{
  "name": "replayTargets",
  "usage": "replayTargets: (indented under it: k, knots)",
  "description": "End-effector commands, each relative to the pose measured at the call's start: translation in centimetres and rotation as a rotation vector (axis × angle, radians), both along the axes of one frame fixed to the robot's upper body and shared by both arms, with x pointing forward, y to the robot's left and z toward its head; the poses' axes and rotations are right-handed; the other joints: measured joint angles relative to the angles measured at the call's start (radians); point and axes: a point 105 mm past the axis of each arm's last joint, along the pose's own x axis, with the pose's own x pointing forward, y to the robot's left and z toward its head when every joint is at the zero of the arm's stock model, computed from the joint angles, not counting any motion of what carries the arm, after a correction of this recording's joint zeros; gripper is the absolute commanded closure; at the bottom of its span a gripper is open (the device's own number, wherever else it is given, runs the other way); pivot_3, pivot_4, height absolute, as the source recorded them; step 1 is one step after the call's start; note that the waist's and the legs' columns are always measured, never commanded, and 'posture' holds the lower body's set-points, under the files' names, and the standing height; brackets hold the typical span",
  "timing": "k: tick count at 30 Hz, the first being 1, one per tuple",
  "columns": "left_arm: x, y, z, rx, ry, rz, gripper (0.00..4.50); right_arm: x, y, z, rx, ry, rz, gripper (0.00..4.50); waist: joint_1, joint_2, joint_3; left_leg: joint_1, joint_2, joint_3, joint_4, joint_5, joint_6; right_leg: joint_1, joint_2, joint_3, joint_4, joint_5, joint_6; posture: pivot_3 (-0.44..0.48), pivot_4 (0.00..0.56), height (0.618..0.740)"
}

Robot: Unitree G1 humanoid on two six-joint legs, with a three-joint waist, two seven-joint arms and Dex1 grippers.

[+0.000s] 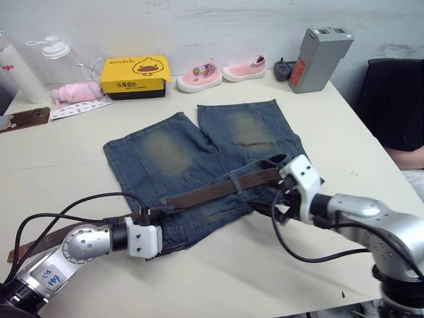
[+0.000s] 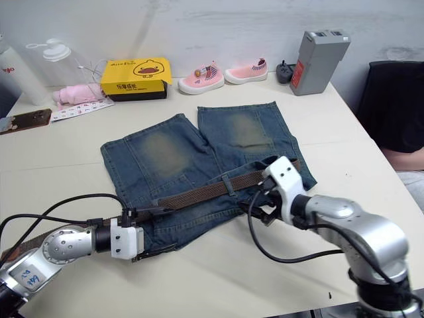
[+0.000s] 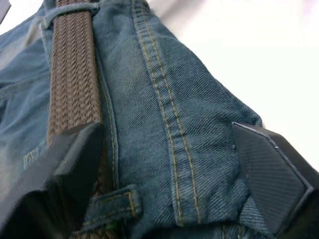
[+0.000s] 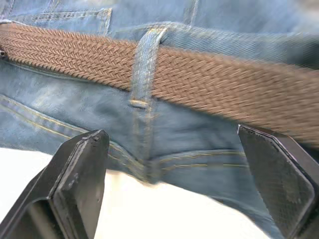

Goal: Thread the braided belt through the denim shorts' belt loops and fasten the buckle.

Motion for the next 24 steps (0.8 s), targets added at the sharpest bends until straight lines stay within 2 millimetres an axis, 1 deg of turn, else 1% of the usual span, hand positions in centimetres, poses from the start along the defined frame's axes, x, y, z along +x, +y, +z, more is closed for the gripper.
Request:
replayTargets:
  k: [1, 3, 5, 6, 8, 9, 10, 11, 13, 16, 18, 21, 22, 24]
  knots:
    - [0.8, 2.0, -3.1, 0.156, 0.04, 0.048, 1.84, -0.2, -1.1, 0.2, -0.213, -0.15, 0.149, 0.0, 0.003, 0.0, 0.0, 0.0, -0.001, 0.0, 0.0, 0.0, 0.001, 0.0, -0.001, 0.0, 0.0, 0.0, 0.0, 0.0, 0.15, 0.67]
    - [1.1, 2.1, -2.9, 0.154, 0.036, 0.05, 2.6, 0.2, -2.2, -0.5, -0.34, -0.21, 0.211, 0.0, 0.006, 0.0, 0.0, 0.002, -0.001, 0.002, 0.0, 0.001, 0.001, 0.003, -0.001, 0.0, -0.002, 0.002, 0.002, 0.0, 0.15, 0.67]
    - [1.3, 2.2, -2.8, 0.156, 0.03, 0.047, 3.45, 0.5, -3.2, -1.4, -0.481, -0.27, 0.278, 0.0, 0.004, 0.0, 0.0, 0.002, 0.0, 0.003, 0.0, 0.002, 0.001, 0.003, -0.001, 0.0, -0.002, 0.004, 0.001, 0.0, 0.15, 0.67]
    - [1.3, 2.4, -2.8, 0.164, 0.025, 0.045, 3.8, 0.7, -3.6, -1.8, -0.542, -0.298, 0.307, 0.0, 0.003, 0.0, 0.0, 0.002, 0.0, 0.003, 0.0, 0.003, 0.002, 0.003, -0.001, 0.0, -0.002, 0.005, 0.001, 0.0, 0.15, 0.67]
    - [1.3, 2.6, -2.9, 0.184, 0.014, 0.03, 3.8, 1.5, -4.7, -2.8, -0.654, -0.336, 0.335, 0.0, -0.001, 0.0, 0.0, 0.002, 0.001, 0.003, 0.0, 0.004, 0.001, 0.003, -0.001, 0.0, -0.002, 0.005, 0.0, 0.0, 0.15, 0.67]
    - [1.2, 2.7, -3.0, 0.188, 0.012, 0.025, 3.8, 1.8, -5.0, -3.1, -0.683, -0.349, 0.338, 0.0, -0.001, 0.0, 0.0, 0.002, 0.001, 0.003, -0.001, 0.004, 0.0, 0.003, -0.001, 0.0, -0.002, 0.006, 0.0, 0.0, 0.15, 0.67]
    - [1.0, 2.8, -3.0, 0.189, 0.018, 0.015, 3.8, 2.5, -5.6, -3.5, -0.732, -0.366, 0.324, 0.0, -0.002, 0.001, 0.0, 0.002, 0.001, 0.003, -0.001, 0.005, 0.0, 0.002, -0.001, 0.0, -0.001, 0.006, -0.001, 0.0, 0.15, 0.67]
    - [0.9, 2.8, -3.0, 0.19, 0.025, 0.007, 3.8, 3.0, -6.0, -3.6, -0.762, -0.381, 0.315, 0.0, -0.005, 0.001, -0.001, 0.003, 0.001, 0.004, -0.001, 0.005, 0.0, 0.001, -0.001, 0.0, -0.001, 0.006, -0.001, 0.0, 0.15, 0.67]
    - [0.7, 3.2, -3.1, 0.201, 0.035, -0.004, 3.8, 3.8, -6.1, -3.6, -0.768, -0.401, 0.289, 0.0, -0.006, -0.001, -0.001, 0.003, 0.002, 0.004, -0.001, 0.006, -0.001, 0.001, -0.001, 0.0, 0.0, 0.006, -0.002, 0.0, 0.15, 0.67]
    - [1.3, 5.2, -3.1, 0.283, 0.016, -0.009, 3.8, 5.1, -6.0, -3.5, -0.76, -0.393, 0.261, 0.0, -0.012, -0.003, -0.003, 0.003, 0.003, 0.004, 0.0, 0.007, -0.002, 0.001, 0.0, 0.0, 0.001, 0.006, -0.004, 0.0, 0.15, 0.67]
    - [2.3, 6.5, -2.7, 0.32, -0.007, 0.013, 3.8, 5.5, -6.0, -3.8, -0.738, -0.342, 0.236, 0.0, -0.016, -0.003, -0.003, 0.003, 0.004, 0.002, 0.0, 0.007, -0.002, 0.0, 0.0, 0.0, 0.001, 0.006, -0.005, 0.0, 0.15, 0.67]
    - [4.7, 9.3, -1.7, 0.399, -0.069, 0.077, 3.83, 5.4, -6.3, -4.7, -0.705, -0.229, 0.217, 0.81, -0.018, -0.004, -0.003, 0.003, 0.004, -0.001, 0.0, 0.008, -0.002, 0.0, 0.0, -0.001, 0.002, 0.006, -0.006, 0.0, 0.15, 0.67]
    - [5.5, 10.3, -1.3, 0.428, -0.091, 0.105, 3.83, 5.3, -6.2, -4.9, -0.676, -0.195, 0.209, 1.17, -0.019, -0.003, -0.003, 0.003, 0.004, -0.002, 0.0, 0.008, -0.002, 0.0, 0.0, -0.001, 0.003, 0.007, -0.006, 0.0, 0.15, 0.67]
    - [6.6, 11.7, -0.6, 0.461, -0.124, 0.136, 3.83, 4.9, -5.8, -4.9, -0.631, -0.148, 0.212, 1.98, -0.021, -0.004, -0.004, 0.003, 0.004, -0.004, 0.0, 0.009, -0.002, 0.0, 0.0, -0.001, 0.003, 0.007, -0.007, 0.0, 0.15, 0.67]
